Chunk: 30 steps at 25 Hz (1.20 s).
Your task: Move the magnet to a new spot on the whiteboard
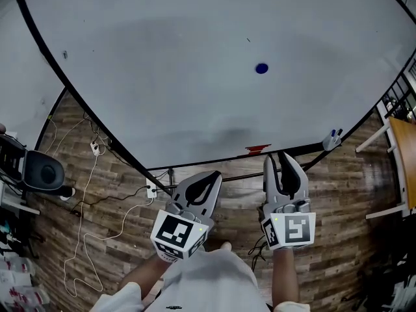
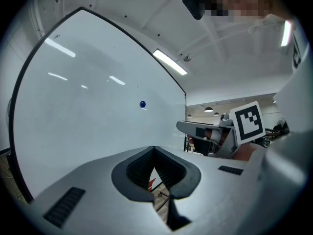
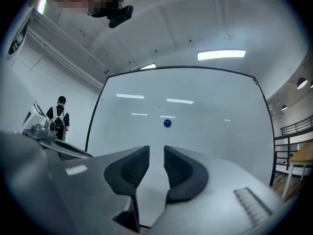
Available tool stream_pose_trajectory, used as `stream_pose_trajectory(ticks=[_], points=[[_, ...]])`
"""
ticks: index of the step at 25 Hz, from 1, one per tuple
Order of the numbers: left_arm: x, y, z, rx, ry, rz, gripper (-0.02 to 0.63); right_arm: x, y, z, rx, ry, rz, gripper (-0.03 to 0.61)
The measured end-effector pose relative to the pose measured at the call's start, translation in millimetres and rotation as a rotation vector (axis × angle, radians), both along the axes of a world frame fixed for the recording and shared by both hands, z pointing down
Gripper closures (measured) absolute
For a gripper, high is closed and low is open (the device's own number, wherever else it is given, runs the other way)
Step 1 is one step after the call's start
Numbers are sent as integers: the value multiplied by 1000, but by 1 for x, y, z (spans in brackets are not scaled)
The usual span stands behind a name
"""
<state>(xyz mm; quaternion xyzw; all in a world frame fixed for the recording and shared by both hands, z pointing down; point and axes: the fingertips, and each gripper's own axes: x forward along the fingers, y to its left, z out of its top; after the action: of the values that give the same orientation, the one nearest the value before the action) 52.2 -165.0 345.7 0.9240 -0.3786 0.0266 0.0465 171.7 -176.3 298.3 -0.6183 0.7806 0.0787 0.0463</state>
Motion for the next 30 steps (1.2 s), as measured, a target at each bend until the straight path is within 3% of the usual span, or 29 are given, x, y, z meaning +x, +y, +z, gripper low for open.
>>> stream_pose_trajectory(ticks=[9,13,30], points=[[-5,-25,-16,26,17,9,607,-9,-56,-37,53,-4,10,445],[-6,-30,-21,33,19,8,607,-12,-73,-53,82,12,11,401],[-7,-70,-26,25,28,2,607,-10,-153,-71,57,34,62,400]])
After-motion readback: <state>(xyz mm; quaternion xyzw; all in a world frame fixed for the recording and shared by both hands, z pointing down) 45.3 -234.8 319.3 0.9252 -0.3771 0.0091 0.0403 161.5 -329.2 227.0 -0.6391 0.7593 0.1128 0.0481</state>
